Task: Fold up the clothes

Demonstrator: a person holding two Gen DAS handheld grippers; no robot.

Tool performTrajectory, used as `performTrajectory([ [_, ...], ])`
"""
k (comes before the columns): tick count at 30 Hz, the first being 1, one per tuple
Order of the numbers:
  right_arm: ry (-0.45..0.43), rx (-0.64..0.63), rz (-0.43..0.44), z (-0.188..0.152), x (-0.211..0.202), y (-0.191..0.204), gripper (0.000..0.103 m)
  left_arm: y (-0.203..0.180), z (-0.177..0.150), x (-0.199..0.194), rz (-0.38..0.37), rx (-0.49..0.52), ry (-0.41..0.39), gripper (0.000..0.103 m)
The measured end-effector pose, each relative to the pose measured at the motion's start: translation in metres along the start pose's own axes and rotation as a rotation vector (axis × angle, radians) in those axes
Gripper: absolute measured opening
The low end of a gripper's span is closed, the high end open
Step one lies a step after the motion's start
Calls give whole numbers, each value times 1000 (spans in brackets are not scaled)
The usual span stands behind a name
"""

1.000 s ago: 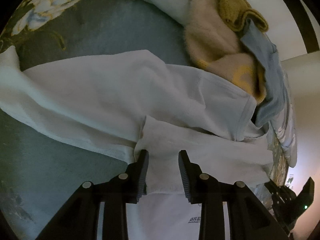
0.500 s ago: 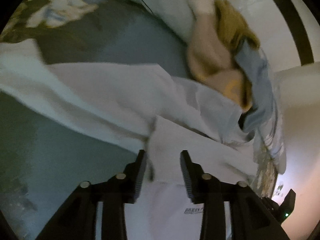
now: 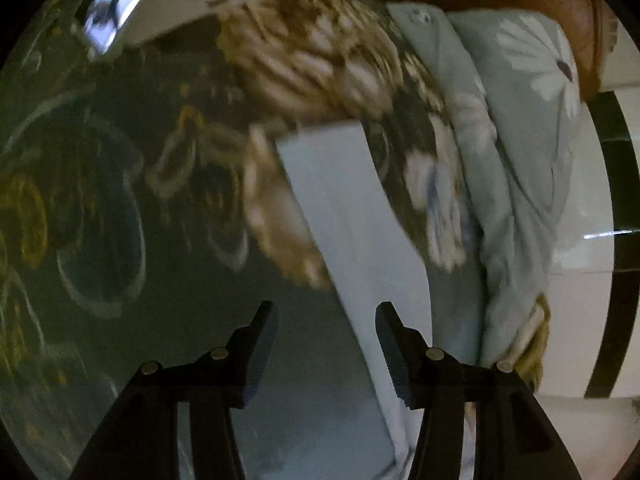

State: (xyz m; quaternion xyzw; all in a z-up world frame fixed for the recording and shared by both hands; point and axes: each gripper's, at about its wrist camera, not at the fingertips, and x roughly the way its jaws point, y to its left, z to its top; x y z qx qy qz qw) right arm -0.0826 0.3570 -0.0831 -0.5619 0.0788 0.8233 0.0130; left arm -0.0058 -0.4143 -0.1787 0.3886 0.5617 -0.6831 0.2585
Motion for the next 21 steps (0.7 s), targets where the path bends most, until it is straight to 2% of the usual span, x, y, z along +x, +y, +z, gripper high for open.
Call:
performTrajectory([
  [4, -17, 49, -11, -5, -14, 2, 32, -16, 11, 22, 68, 57, -11, 53],
  [6, -25, 57, -21, -8, -21, 3, 32, -45, 11, 44, 94, 52, -1, 50],
  [10, -19, 63, -31, -17, -27, 4, 32, -47, 36, 51, 105, 53, -9, 45],
  [11, -13, 60, -35, -18, -26, 5, 32, -51, 38, 56, 116, 58, -9, 35],
  [12, -6, 58, -39, -20, -25, 5, 32, -55, 40, 61, 138, 71, -6, 20],
  [14, 5, 54, -43, -22, -25, 5, 32, -61, 42, 68, 180, 97, 1, 9],
  [17, 7, 56, -42, -24, -25, 6, 32, -69, 38, 64, 166, 142, -12, 5],
  [21, -8, 76, -25, -20, -26, 4, 32, -94, 25, 40, 95, 254, -84, 4],
])
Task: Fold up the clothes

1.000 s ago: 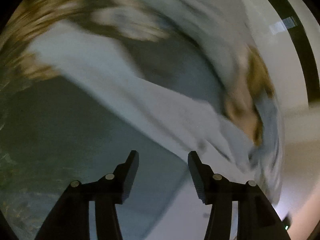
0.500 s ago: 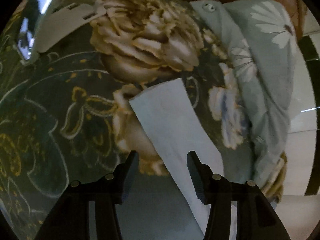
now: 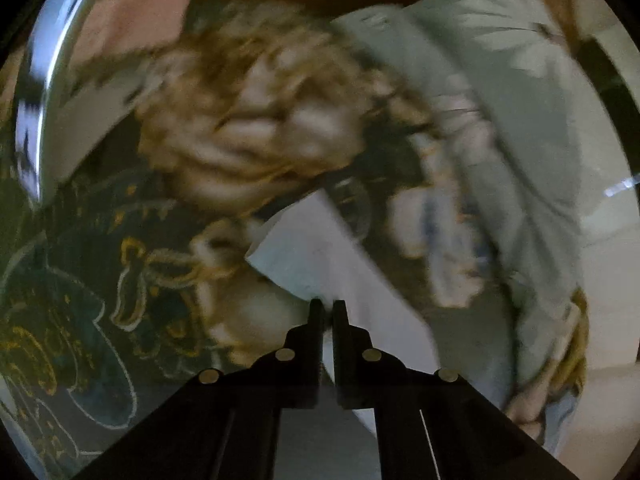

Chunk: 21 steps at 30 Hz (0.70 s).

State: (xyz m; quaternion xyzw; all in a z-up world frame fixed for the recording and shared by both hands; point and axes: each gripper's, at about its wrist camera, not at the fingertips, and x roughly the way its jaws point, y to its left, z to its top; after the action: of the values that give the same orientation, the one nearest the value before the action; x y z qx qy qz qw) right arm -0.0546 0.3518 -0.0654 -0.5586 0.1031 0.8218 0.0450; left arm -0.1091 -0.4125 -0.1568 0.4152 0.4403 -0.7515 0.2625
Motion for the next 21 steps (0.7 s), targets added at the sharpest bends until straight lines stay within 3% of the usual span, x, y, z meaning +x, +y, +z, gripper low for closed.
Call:
performTrajectory([
  [5, -3, 25, 36, 6, 4, 2, 32, -75, -29, -38, -112, 263, -88, 4],
  [10, -9, 20, 53, 11, 5, 10, 32, -157, -89, -86, -288, 497, -146, 4],
  [17, -6, 22, 47, 10, 3, 11, 32, -246, -186, -107, -477, 737, -72, 4],
  [21, -7, 47, 46, 8, 0, 4, 32, -286, -248, -89, -528, 820, 47, 4],
])
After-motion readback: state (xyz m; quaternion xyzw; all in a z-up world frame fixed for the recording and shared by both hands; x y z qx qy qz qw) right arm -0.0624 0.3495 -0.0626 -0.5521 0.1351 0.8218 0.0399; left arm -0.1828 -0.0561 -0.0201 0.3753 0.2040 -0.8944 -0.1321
